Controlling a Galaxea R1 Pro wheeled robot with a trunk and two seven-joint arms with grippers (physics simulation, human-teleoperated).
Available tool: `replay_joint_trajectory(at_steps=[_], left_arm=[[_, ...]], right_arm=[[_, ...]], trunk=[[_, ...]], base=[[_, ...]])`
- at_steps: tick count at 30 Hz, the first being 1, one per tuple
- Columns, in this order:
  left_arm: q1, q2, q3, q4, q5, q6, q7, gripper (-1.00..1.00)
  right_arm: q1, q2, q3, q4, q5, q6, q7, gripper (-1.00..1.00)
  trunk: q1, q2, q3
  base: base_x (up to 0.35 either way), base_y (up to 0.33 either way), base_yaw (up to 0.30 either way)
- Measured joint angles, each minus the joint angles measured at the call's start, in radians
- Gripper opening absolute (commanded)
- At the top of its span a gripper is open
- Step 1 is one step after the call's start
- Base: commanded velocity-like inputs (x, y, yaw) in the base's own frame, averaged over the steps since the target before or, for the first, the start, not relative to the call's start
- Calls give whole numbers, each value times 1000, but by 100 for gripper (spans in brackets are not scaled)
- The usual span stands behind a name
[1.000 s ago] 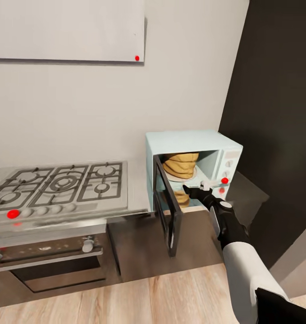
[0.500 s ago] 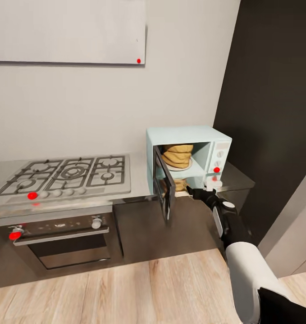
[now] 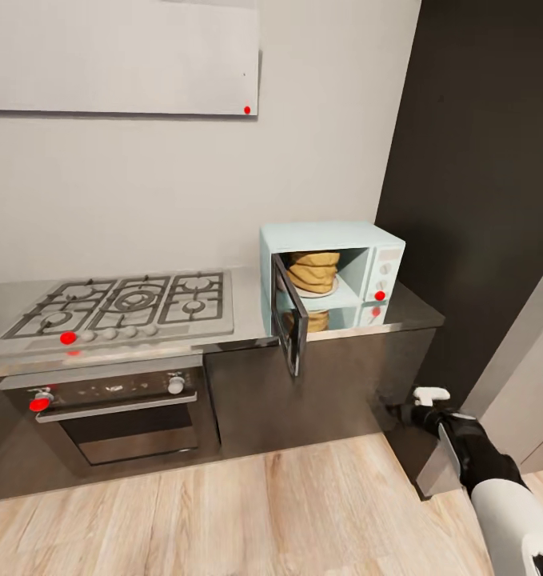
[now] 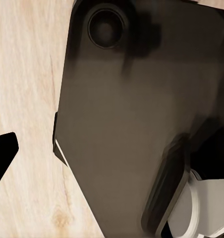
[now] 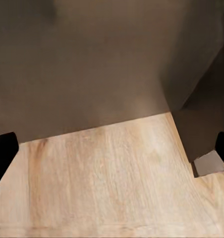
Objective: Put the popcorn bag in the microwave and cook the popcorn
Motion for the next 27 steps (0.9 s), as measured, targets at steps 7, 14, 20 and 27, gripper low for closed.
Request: replay_joint_trajectory(at_steps=[7, 14, 20, 27], left_arm=[[0, 1, 0, -1, 2, 0, 0, 100], [0, -1, 3, -3, 3, 0, 0, 100], [0, -6, 4, -4, 2, 0, 0, 100], [0, -7, 3, -3, 35, 1, 0, 100]], right_arm=[[208, -16, 5, 21, 1, -2, 4, 100], [262, 9, 30, 406, 138, -140, -2, 100], [266, 16, 30, 654, 215, -292, -22, 100], [417, 11, 26, 665, 212, -280, -74, 100]], trunk=[[0, 0, 0], [0, 0, 0], [0, 0, 0], [0, 0, 0]], base=[[0, 0, 0], [0, 0, 0], [0, 0, 0], [0, 0, 0]])
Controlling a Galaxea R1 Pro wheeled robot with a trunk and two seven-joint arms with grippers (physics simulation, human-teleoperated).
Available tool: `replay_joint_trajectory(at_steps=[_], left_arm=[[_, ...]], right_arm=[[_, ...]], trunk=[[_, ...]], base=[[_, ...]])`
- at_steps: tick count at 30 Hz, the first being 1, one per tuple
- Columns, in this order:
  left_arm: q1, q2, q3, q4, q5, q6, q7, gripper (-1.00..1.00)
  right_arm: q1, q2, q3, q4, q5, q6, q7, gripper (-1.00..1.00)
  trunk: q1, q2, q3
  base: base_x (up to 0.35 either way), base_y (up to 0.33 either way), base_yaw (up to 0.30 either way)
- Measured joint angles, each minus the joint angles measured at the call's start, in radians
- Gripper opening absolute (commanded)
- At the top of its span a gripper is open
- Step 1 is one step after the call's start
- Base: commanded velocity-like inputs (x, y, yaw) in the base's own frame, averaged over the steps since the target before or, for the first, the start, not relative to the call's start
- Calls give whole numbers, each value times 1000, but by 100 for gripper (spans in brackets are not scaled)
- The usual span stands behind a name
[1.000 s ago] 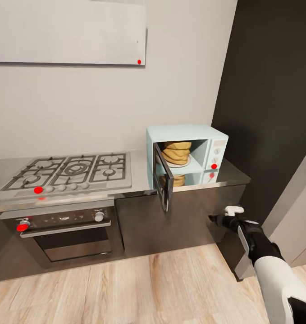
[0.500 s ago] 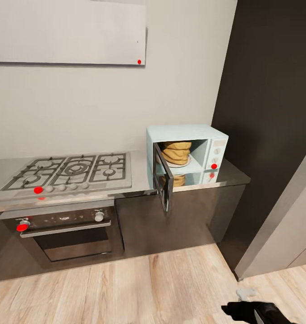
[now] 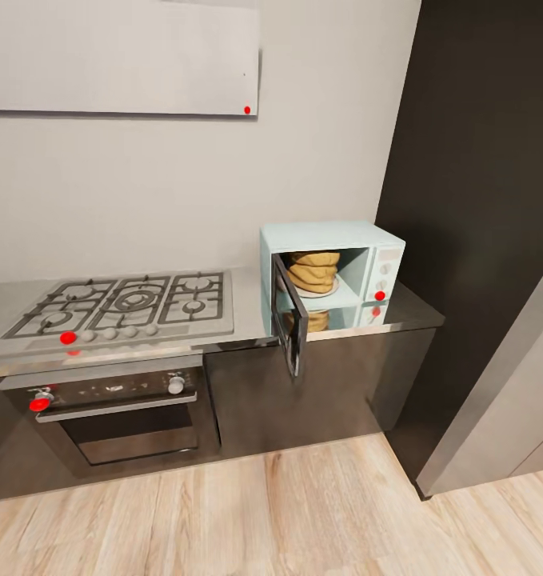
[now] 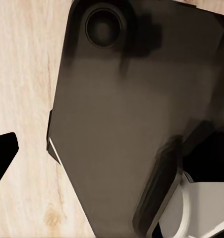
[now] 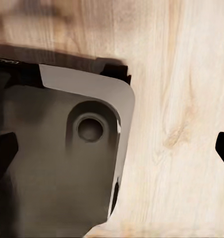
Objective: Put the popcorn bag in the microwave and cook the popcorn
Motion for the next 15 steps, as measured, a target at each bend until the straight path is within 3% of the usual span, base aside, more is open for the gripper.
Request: replay_joint_trajectory(at_steps=[4, 11, 15], left_arm=[[0, 1, 1, 1, 6, -1, 0, 100], [0, 0, 0, 1, 5, -1, -1, 100], [0, 0, 1, 1, 5, -1, -2, 100]], right_arm=[[41, 1, -2, 1, -1, 3, -13, 100], [46, -1, -3, 0, 0, -5, -21, 100], [47, 2, -2, -1, 2, -13, -40, 100]], trunk=[[0, 0, 0], [0, 0, 0], [0, 0, 0]], base=[[0, 0, 136], [0, 0, 247], [0, -91, 51]])
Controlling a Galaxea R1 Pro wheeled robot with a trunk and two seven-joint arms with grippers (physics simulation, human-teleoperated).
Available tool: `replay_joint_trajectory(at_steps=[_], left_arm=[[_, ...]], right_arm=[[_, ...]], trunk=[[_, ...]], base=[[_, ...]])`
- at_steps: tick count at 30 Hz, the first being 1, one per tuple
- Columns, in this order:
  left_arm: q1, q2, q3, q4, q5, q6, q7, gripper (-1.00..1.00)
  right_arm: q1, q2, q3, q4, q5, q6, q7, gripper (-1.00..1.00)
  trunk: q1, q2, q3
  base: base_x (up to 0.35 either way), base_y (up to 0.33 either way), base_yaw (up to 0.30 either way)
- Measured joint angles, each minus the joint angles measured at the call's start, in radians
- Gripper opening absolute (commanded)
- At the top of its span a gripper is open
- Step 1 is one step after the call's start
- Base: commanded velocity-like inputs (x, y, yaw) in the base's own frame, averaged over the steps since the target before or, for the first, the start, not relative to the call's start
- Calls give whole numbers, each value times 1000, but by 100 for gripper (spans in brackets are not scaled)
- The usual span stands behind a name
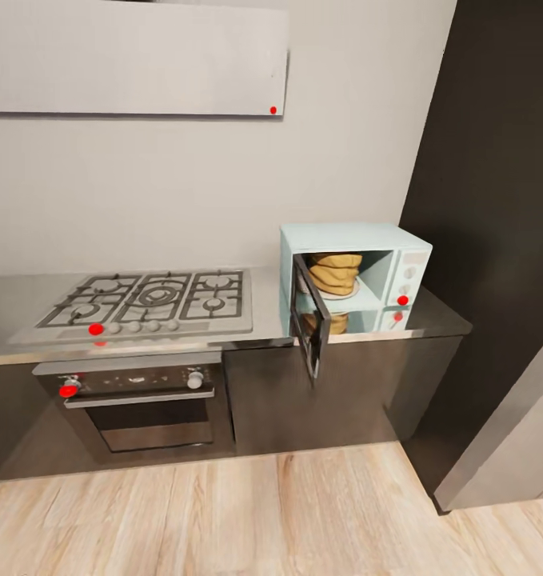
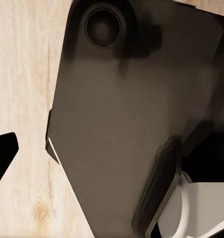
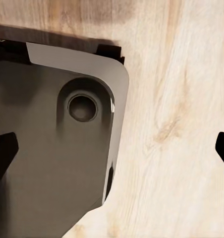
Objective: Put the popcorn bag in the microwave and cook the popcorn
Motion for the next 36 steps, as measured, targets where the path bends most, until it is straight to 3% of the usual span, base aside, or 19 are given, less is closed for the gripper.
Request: replay_joint_trajectory(at_steps=[36], left_arm=[[0, 2, -1, 0, 2, 1, 1, 100]], right_arm=[[0, -9, 7, -1, 7, -27, -2, 100]], trunk=[[0, 0, 0]], base=[[5, -237, 0]])
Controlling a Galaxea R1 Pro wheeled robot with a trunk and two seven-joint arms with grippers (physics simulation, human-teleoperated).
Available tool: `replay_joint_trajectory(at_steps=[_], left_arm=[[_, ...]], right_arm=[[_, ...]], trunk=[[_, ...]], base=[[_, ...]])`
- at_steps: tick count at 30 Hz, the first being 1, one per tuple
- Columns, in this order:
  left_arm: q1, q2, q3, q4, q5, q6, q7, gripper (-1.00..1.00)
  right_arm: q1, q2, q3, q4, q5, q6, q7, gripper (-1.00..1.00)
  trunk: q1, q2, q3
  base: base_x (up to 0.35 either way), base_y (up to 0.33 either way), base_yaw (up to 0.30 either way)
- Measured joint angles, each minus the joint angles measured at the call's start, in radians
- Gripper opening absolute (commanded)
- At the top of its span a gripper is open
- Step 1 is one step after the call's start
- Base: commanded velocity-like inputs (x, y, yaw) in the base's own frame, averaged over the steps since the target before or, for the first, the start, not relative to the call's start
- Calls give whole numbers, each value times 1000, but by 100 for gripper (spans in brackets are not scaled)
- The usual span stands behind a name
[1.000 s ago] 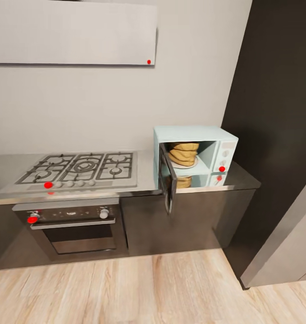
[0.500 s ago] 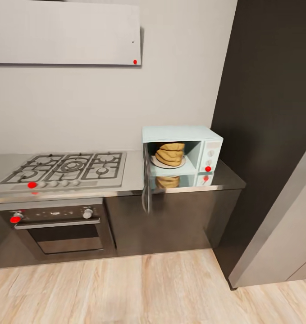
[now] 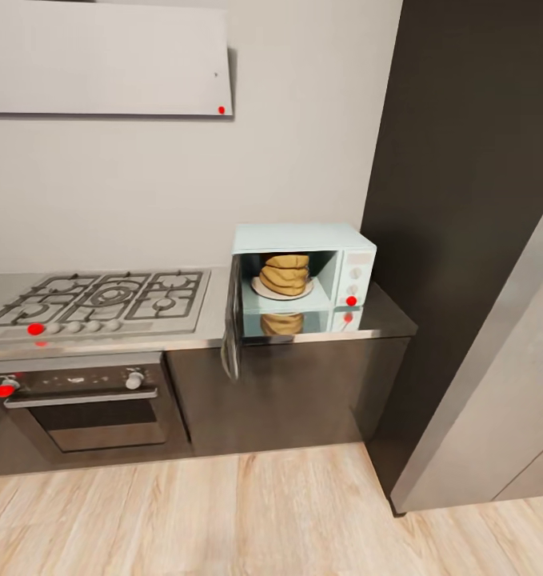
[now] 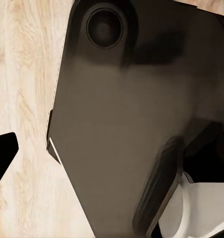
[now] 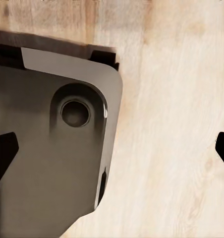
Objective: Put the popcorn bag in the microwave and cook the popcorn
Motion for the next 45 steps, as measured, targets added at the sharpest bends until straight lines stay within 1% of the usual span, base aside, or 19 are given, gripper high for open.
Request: replay_joint_trajectory(at_steps=[6, 15, 18, 21, 23, 26, 28, 29, 30, 32, 33, 34, 35, 36, 38, 41, 42, 43, 45], left_arm=[[0, 2, -1, 0, 0, -1, 0, 100], [0, 4, -6, -2, -7, -3, 0, 100], [0, 17, -8, -53, -9, -2, -3, 100], [0, 41, -8, -211, -12, 29, -7, 100], [-1, 56, -6, -342, -14, 101, -3, 100], [-1, 101, -3, -620, -18, 254, -3, 100], [-2, 116, -3, -771, -16, 341, -4, 100], [-5, 121, -2, -887, -17, 426, -2, 100], [-16, 122, -3, -965, -17, 491, 1, 100], [-83, 123, -3, -1047, -17, 583, 2, 100], [-153, 123, -3, -1079, -15, 624, -1, 100], [-200, 123, -3, -1092, -12, 645, -4, 100], [-245, 122, -3, -1100, -9, 660, -6, 100], [-312, 118, -3, -1106, -6, 677, -10, 100], [-402, 113, -4, -1109, -4, 689, -12, 100], [-568, 105, -5, -1114, -5, 705, -13, 100], [-591, 105, -5, -1115, -5, 710, -13, 100], [-641, 104, -5, -1124, -6, 741, -13, 100], [-683, 104, -6, -1159, -6, 773, -13, 100]], right_arm=[[0, 2, 0, 0, 0, 0, -2, 100], [0, 10, 0, 0, 0, 0, -49, 100], [0, 11, 0, 0, -1, 1, -50, 100], [0, 11, 0, 1, -3, 0, -51, 100], [0, 12, 0, 1, -2, 0, -51, 100], [0, 11, 0, 1, -3, -2, -51, 100], [0, 10, 0, 1, -3, -6, -51, 100], [0, 10, 0, 1, -3, -15, -51, 100], [0, 10, 0, 1, -3, -21, -51, 100], [0, 10, 0, 0, -3, -25, -51, 100], [0, 8, -1, 0, -3, -26, -51, 100], [0, 7, -1, 0, -3, -26, -51, 100], [0, 6, -1, 0, -3, -27, -51, 100], [0, 5, -1, 0, -3, -28, -51, 100], [0, 6, -1, 0, -2, -37, -51, 100], [0, 9, 0, -1, -3, -57, -50, 100], [0, 9, 0, -1, -3, -57, -50, 100], [0, 11, 0, -1, -3, -59, -50, 100], [0, 11, 0, -1, -3, -59, -50, 100]], trunk=[[0, 0, 0], [0, 0, 0], [0, 0, 0], [0, 0, 0], [0, 0, 0], [0, 0, 0], [0, 0, 0], [0, 0, 0], [0, 0, 0], [0, 0, 0], [0, 0, 0], [0, 0, 0], [0, 0, 0], [0, 0, 0], [0, 0, 0], [0, 0, 0], [0, 0, 0], [0, 0, 0], [0, 0, 0]], base=[[61, -62, 0], [2, -2, 0], [0, 0, 0], [0, 0, 0], [0, 0, 0], [0, 0, 0], [0, 0, 0], [0, 0, 0], [0, 0, 0], [0, 0, 0], [0, 0, 0], [0, 0, 0], [0, 0, 0], [0, 0, 0], [0, 0, 0], [0, 0, 0], [0, 0, 0], [0, 0, 0], [0, 0, 0]])
